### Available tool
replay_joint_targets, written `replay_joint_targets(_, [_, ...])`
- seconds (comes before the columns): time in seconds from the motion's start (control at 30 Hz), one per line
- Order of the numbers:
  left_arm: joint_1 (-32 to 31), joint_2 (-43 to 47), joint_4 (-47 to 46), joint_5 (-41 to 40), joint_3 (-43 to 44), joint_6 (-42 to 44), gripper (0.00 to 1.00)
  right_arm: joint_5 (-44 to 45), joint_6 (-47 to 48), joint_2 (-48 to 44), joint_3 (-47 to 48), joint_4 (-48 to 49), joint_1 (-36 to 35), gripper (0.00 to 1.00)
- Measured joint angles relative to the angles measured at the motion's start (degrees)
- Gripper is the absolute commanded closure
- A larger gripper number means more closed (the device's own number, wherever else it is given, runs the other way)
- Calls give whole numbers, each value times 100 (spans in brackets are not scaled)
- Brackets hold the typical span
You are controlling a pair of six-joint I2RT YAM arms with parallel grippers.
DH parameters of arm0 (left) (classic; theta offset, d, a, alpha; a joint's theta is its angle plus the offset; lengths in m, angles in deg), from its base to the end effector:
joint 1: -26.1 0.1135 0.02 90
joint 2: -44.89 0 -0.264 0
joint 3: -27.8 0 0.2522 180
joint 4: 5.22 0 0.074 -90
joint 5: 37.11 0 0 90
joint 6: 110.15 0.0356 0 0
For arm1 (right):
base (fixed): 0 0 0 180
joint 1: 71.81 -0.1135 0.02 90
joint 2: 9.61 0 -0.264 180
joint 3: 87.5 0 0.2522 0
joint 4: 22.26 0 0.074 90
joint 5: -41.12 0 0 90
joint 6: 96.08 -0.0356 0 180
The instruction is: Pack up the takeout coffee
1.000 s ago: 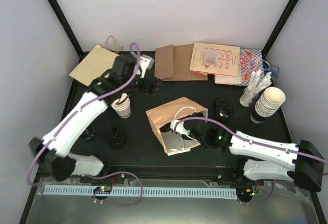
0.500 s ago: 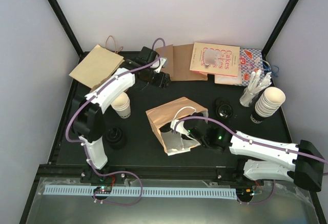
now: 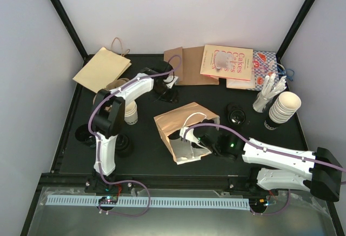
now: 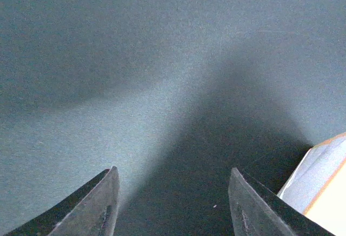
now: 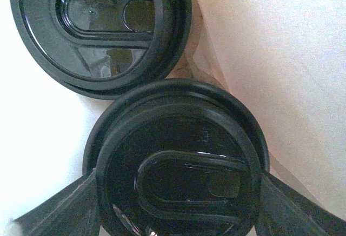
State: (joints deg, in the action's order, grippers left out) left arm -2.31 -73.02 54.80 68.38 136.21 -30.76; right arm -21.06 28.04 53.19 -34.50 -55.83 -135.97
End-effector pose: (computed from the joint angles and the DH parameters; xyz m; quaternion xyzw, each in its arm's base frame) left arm 0.3739 -0.2130 0.2037 0.1745 0.9596 -0.1838 0.1217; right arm 0.1128 0.1948 0.2329 -0.6119 0.6551 -0.1137 0.4283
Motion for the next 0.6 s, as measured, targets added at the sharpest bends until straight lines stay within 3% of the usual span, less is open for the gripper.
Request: replay_joint_targets(0.6, [-138,-223,-328,1770,-457,391,59,83,-494,173,306,-450,-765,50])
